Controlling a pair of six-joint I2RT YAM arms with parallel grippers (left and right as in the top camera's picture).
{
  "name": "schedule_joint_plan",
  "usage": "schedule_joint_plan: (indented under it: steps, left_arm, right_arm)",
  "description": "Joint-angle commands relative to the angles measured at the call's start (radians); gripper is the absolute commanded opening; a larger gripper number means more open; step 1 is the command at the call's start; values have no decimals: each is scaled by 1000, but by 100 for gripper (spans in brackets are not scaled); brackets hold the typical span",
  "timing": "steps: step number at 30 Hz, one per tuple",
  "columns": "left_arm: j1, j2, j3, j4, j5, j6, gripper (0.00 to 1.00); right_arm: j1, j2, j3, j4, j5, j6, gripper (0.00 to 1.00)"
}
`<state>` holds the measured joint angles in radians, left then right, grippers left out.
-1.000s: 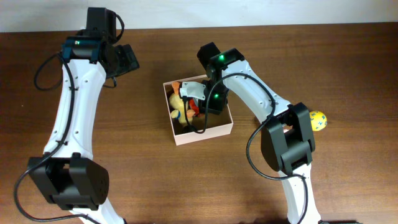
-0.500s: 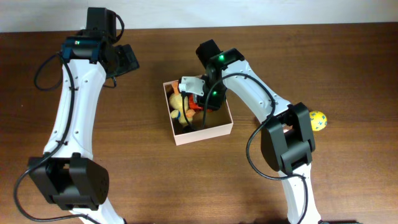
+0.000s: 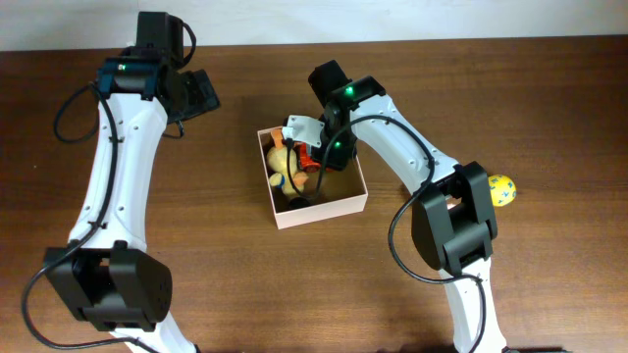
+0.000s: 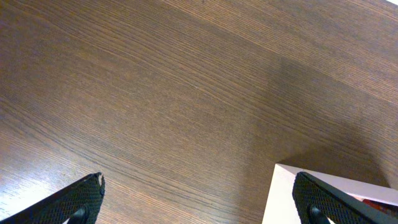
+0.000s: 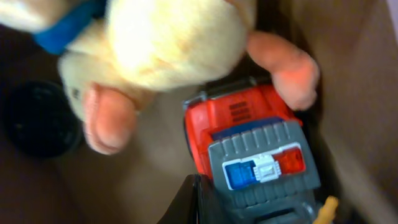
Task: Pack container
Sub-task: 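Open the right gripper and lift it out of the pink box, then move the right gripper to the white duck and grasp it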
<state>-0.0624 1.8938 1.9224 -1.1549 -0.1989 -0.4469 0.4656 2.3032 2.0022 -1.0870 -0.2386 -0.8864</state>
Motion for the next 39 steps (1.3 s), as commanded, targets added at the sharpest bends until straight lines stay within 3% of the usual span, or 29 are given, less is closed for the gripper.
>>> schedule_joint_plan:
  steps: [1, 14, 25, 29, 30, 31, 32, 33, 35, 37, 39]
  left_arm:
    - [0, 5, 10, 2, -8, -12, 99]
    - [0, 5, 10, 2, -8, -12, 99]
    - [-1, 5, 10, 2, -8, -12, 99]
    - [-1, 5, 10, 2, -8, -12, 99]
    - [-1, 5, 10, 2, -8, -12, 99]
    - [-2, 5, 10, 2, -8, -12, 99]
    - [-2, 5, 10, 2, -8, -12, 99]
    - [-2, 5, 10, 2, -7, -12, 99]
    - [-2, 5, 10, 2, -8, -12, 99]
    - [-2, 5, 10, 2, -8, -12, 99]
    - [-2, 5, 10, 2, -8, -12, 99]
  right_arm:
    - [5, -2, -7, 6, 67, 13, 4]
    - [6, -14, 5, -40, 66, 13, 4]
    - [4, -113, 192, -235, 8, 14, 6]
    - [-18, -167, 291, -299, 108, 195, 14]
    - [-28, -179, 314, -316, 136, 236, 17]
    - [-43, -192, 338, -339, 161, 272, 29]
    - [-69, -211, 365, -372, 180, 307, 52]
    - [-86, -224, 375, -391, 183, 324, 58]
    - [-131, -250, 388, -433, 184, 356, 82]
    - [-185, -269, 388, -476, 184, 399, 95]
    - [-251, -276, 388, -528, 178, 432, 99]
